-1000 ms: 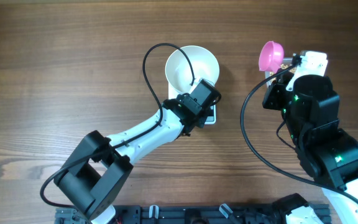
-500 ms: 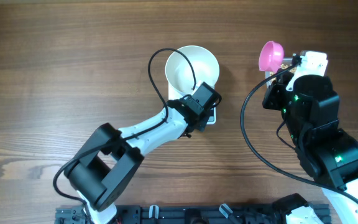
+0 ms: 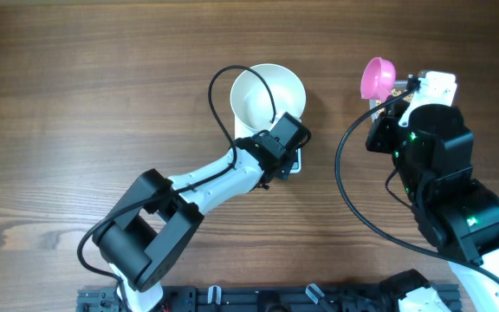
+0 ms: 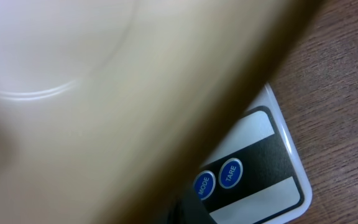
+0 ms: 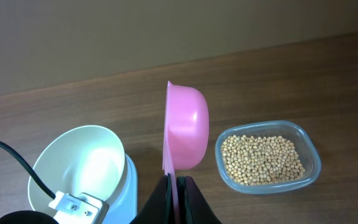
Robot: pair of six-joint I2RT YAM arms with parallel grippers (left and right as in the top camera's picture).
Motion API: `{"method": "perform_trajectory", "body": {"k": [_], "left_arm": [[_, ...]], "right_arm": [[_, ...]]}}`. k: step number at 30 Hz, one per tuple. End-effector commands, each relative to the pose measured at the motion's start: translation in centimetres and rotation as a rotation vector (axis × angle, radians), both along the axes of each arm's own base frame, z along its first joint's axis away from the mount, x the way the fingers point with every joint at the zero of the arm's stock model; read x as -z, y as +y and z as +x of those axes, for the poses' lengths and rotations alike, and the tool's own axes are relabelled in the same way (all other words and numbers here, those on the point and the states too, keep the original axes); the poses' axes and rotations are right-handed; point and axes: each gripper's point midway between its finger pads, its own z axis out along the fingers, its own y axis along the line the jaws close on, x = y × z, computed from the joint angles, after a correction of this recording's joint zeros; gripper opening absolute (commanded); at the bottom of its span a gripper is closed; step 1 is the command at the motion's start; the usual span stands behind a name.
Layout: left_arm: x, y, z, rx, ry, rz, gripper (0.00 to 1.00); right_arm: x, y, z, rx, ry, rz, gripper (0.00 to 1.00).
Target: Scoop item into bowl and weigh 150g on scale
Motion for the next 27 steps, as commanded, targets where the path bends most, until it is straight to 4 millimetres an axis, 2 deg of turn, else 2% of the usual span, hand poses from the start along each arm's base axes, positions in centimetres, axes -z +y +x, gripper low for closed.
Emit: {"method": "perform_trajectory", "body": {"k": [1,5,6,8,10,12,14,16,19,27], "left_arm": [[3.8,1.5,-1.4,-0.011,0.095,0.078,0.04],[3.7,1.6,-1.5,-0.011,0.097,0.08,0.04],[3.0,1.5,-1.4,-0.01,0.088,0.071,0.04],[0.0,0.9,-0.7,-0.011,0.041,0.026,0.04],[-5.5,-0.2,0.6,-0.014,-0.062,-0.072,0.04],[-10.9,-0.7,1.1,0.011,-0.168,-0.159,0.04],[-13.3,-0.5,0.9,0.034,-0.211,-0.177,0.04],[-13.6,-0.1,0.5,0.034,-0.206,-0.174,0.04],[-13.2,0.3,0.0,0.032,-0.18,-0.154,0.04],[-13.1,0.0,-0.2,0.051,-0.169,-0.163,0.04]], "right_arm": [[-1.4,0.0,0.1,-0.008,-0.029,-0.005,0.04],[-1.4,0.0,0.1,-0.008,-0.03,-0.005,0.04],[-1.4,0.0,0.1,-0.008,-0.03,-0.005,0.05],[-1.4,0.0,0.1,-0.008,-0.03,-0.005,0.04],[-1.4,0.0,0.1,-0.008,-0.03,-0.004,0.04],[-1.4,0.0,0.1,-0.008,-0.03,-0.005,0.04],[-1.4,0.0,0.1,-0.008,-0.03,-0.004,0.04],[-1.4,0.0,0.1,-0.008,-0.029,-0.005,0.04],[-1.4,0.0,0.1,-0.008,-0.029,-0.005,0.04],[-1.4,0.0,0.2,-0.017,-0.031,-0.021,0.04]]}}
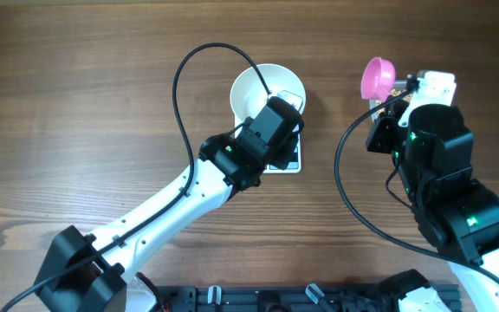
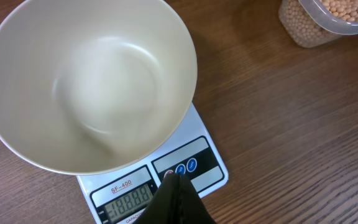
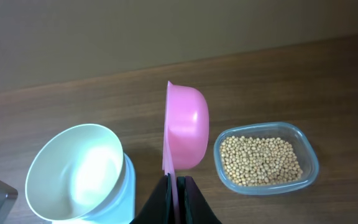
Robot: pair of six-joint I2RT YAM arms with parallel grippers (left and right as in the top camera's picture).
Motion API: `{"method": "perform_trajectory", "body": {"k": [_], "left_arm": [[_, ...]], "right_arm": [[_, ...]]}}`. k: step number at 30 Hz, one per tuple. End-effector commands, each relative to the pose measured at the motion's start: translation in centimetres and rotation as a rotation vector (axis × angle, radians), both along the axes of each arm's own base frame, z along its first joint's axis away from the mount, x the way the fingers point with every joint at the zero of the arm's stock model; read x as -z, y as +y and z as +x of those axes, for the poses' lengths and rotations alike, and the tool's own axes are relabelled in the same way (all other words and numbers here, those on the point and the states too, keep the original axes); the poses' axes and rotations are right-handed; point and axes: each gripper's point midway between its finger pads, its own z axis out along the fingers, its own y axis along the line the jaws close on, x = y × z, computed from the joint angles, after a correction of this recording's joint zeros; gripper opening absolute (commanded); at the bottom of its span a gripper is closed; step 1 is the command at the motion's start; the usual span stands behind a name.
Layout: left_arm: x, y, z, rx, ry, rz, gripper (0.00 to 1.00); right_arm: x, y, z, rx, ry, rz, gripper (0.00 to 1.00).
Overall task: Scoop item into bowl and weigh 150g on scale
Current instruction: 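Pull the left gripper back from the scale to the left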
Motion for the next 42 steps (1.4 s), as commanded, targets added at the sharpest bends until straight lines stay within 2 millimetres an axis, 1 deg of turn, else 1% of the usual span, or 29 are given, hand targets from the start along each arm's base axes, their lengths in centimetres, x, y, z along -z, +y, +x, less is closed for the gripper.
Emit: {"method": "perform_trajectory", "body": {"k": [1,4,8,10,12,14,16,19,21,27,29,31,33,34,35,36,37,38,40,41,42], "left_arm": [[0.3,0.0,0.0,0.041,-0.002,0.021,0.04],[0.7,0.0,0.0,0.086,-0.001,0.044,0.04],[0.8,0.5,0.4,0.071,0.002,0.045,0.04],[0.8,0.5,0.4,0.073,0.003,0.047,0.04],[1.0,0.2,0.0,0.091,0.023,0.034,0.04],[1.3,-0.6,-1.1,0.138,0.072,-0.002,0.04],[1.6,-0.4,-1.5,0.142,0.091,0.007,0.04],[1.9,-0.1,-1.5,0.137,0.102,0.016,0.04],[1.9,-0.1,-1.5,0.137,0.103,0.017,0.04],[2.4,0.2,-1.8,0.134,0.121,0.036,0.04],[2.1,0.0,-1.3,0.132,0.102,0.019,0.04],[1.3,-0.3,-0.3,0.12,0.064,-0.012,0.04],[-0.3,0.0,1.5,0.084,0.013,-0.058,0.04],[-1.2,0.5,2.3,0.063,-0.006,-0.074,0.04],[-2.4,1.4,3.4,0.033,-0.029,-0.088,0.04],[-3.6,2.8,4.6,-0.007,-0.049,-0.1,0.04],[-4.6,4.6,5.5,-0.052,-0.056,-0.103,0.04],[-5.5,7.6,6.0,-0.117,-0.046,-0.092,0.04],[-5.6,11.3,5.7,-0.188,-0.009,-0.061,0.04],[-5.3,13.4,5.1,-0.213,0.023,-0.03,0.04],[-5.0,14.7,4.5,-0.21,0.045,0.008,0.04]], "right_arm": [[-1.5,0.0,0.2,-0.011,-0.035,-0.008,0.04],[-2.4,0.4,1.1,-0.037,-0.081,-0.037,0.04],[-4.0,1.4,3.9,-0.091,-0.174,-0.139,0.04],[-3.4,1.8,5.2,-0.1,-0.173,-0.161,0.04],[-2.4,2.1,5.8,-0.104,-0.147,-0.169,0.04],[-1.9,2.1,6.1,-0.104,-0.134,-0.173,0.04],[-1.8,1.8,6.3,-0.108,-0.128,-0.163,0.04],[-1.7,2.0,6.4,-0.151,-0.124,-0.13,0.04],[-1.7,1.6,6.5,-0.139,-0.124,-0.128,0.04],[-1.8,1.5,6.5,-0.137,-0.128,-0.127,0.04],[-1.7,1.5,6.6,-0.139,-0.127,-0.13,0.04],[-1.8,1.3,6.6,-0.136,-0.127,-0.135,0.04],[-1.8,0.4,6.8,-0.11,-0.127,-0.135,0.04],[-1.9,-0.1,6.9,-0.104,-0.132,-0.13,0.04],[-2.1,-0.4,7.1,-0.11,-0.142,-0.116,0.04],[-2.5,-0.7,7.3,-0.119,-0.157,-0.099,0.04],[-2.9,-1.0,7.5,-0.126,-0.173,-0.084,0.04],[-3.4,-1.6,7.8,-0.131,-0.198,-0.067,0.04],[-4.0,-2.8,8.1,-0.104,-0.219,-0.04,0.04],[-4.1,-3.6,8.2,-0.082,-0.225,-0.023,0.04],[-4.1,-4.4,8.2,-0.053,-0.224,-0.004,0.04]]}}
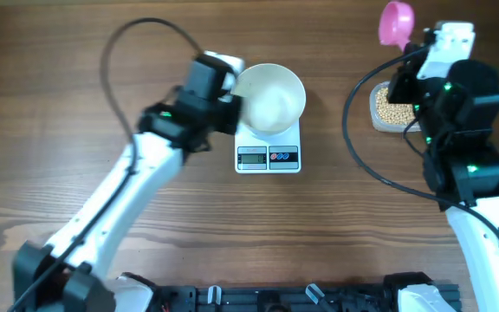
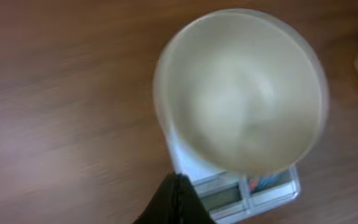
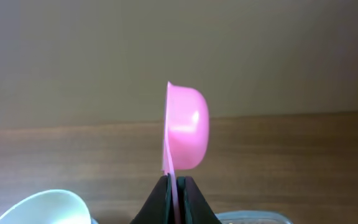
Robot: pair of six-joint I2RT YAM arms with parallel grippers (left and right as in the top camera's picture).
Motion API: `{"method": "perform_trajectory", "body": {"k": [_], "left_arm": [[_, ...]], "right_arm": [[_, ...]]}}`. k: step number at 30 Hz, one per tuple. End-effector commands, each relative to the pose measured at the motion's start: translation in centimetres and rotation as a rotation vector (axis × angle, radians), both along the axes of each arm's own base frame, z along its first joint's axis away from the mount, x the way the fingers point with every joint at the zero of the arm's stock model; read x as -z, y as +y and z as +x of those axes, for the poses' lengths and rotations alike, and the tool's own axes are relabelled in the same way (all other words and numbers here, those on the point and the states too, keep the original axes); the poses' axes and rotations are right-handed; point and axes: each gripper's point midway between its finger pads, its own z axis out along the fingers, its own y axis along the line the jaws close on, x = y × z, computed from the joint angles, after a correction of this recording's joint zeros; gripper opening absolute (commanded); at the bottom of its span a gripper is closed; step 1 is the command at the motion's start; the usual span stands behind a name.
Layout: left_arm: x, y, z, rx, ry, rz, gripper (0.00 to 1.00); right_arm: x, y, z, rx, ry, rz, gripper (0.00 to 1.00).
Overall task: Scoop item into bowl and weigh 150g on scale
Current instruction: 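Pull the left gripper back from the scale to the left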
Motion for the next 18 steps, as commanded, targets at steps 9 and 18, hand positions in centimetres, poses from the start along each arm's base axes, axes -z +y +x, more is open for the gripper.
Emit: {"method": "perform_trajectory", "body": {"k": [9,18], "left_arm": [[0.3,3.4,-5.4,0.277,0.143,0.126,0.06],[0.2,3.3,-5.1,0.276,0.133,0.123,1.0]], "right_arm": [[-1.1,-1.5,0.2,0.048,-0.021,0.177,0.04],[-1.3,0.2,0.8,-0.069,-0.037,0.134,0.04]]}}
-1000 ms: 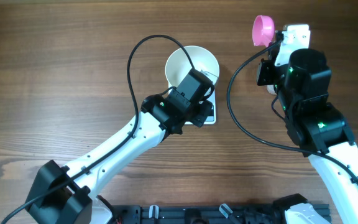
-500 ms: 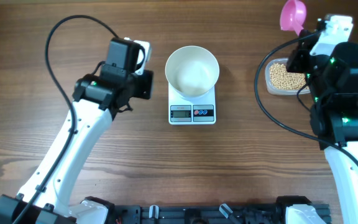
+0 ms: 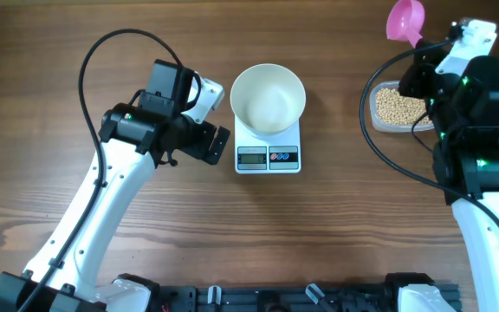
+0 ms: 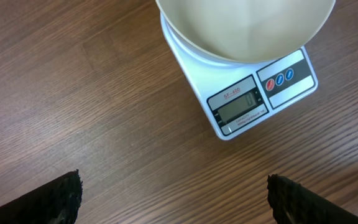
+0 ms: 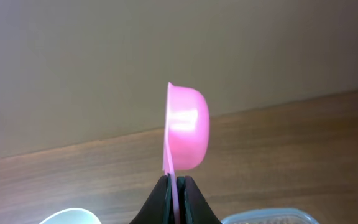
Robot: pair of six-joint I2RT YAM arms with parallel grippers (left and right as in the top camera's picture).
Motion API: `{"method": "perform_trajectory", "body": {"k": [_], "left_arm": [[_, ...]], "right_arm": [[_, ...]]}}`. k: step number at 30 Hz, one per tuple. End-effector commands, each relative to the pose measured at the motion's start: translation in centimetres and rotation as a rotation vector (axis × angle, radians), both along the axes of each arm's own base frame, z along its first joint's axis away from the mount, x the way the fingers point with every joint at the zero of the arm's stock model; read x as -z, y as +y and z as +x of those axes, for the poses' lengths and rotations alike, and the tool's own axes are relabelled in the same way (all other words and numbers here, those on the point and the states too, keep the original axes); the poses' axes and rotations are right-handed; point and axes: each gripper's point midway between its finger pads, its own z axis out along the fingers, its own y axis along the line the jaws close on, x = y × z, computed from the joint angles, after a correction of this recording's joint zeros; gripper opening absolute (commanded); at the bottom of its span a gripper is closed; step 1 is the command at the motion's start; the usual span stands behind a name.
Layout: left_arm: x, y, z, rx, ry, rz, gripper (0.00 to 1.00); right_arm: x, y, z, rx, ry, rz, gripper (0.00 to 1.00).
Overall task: Scoop item into bowl and weigh 150g on scale
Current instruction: 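Pull the left gripper back from the scale to the left, then move the pink scoop with the right gripper over the soybean tub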
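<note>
An empty white bowl (image 3: 268,97) sits on the white scale (image 3: 268,159), whose display (image 4: 241,104) appears to read 0. My left gripper (image 3: 212,121) hovers just left of the scale, open wide. Only its dark fingertips (image 4: 48,199) show, at the bottom corners of the left wrist view, with bare wood between them. My right gripper (image 5: 176,183) is shut on the handle of the pink scoop (image 5: 188,134). The scoop (image 3: 403,21) is held on edge, high at the far right. A clear tub of soybeans (image 3: 394,107) lies below it.
Brown wooden table (image 3: 76,225) all round. A black cable (image 3: 102,52) loops over the left arm, and another (image 3: 375,130) hangs left of the right arm. The bowl's rim (image 5: 67,216) and the tub's edge (image 5: 266,218) peek into the right wrist view.
My left gripper was shut by the bowl's left rim. It is now open wide, slightly nearer and left of the scale. The right gripper and scoop have shifted a little to the right.
My left gripper, shut, was low at the scale's front buttons under the bowl. Then its tip stood by the buttons with the display lit. Later it was left of the bowl, and now it is open. The right gripper kept the scoop and moved further from the scale.
</note>
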Motion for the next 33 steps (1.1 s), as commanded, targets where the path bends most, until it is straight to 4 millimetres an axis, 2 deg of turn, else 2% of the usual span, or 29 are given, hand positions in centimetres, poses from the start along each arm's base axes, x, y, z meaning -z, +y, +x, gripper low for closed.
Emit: {"method": "perform_trajectory", "body": {"k": [1,8,11,15,19,25,33], "left_arm": [[-0.6,-0.5,0.1,0.033,-0.017,-0.017,1.0],[-0.6,-0.5,0.1,0.033,-0.017,-0.017,1.0],[-0.6,-0.5,0.1,0.033,-0.017,-0.017,1.0],[-0.6,-0.5,0.1,0.033,-0.017,-0.017,1.0],[-0.6,-0.5,0.1,0.033,-0.017,-0.017,1.0],[-0.6,-0.5,0.1,0.033,-0.017,-0.017,1.0],[-0.6,-0.5,0.1,0.033,-0.017,-0.017,1.0]], "right_arm": [[-1.2,1.9,0.0,-0.129,-0.031,-0.018,0.04],[-1.2,2.2,-0.1,-0.148,-0.029,-0.02,0.04],[-1.4,0.3,0.1,-0.084,-0.03,0.012,0.04],[-1.2,-2.9,-0.1,0.031,-0.019,0.183,0.04],[-1.0,-4.2,-0.3,0.073,-0.008,0.304,0.04],[-0.6,-3.7,-0.3,0.053,0.012,0.331,0.04],[-1.2,0.6,-0.9,-0.273,-0.017,0.148,0.05]]}}
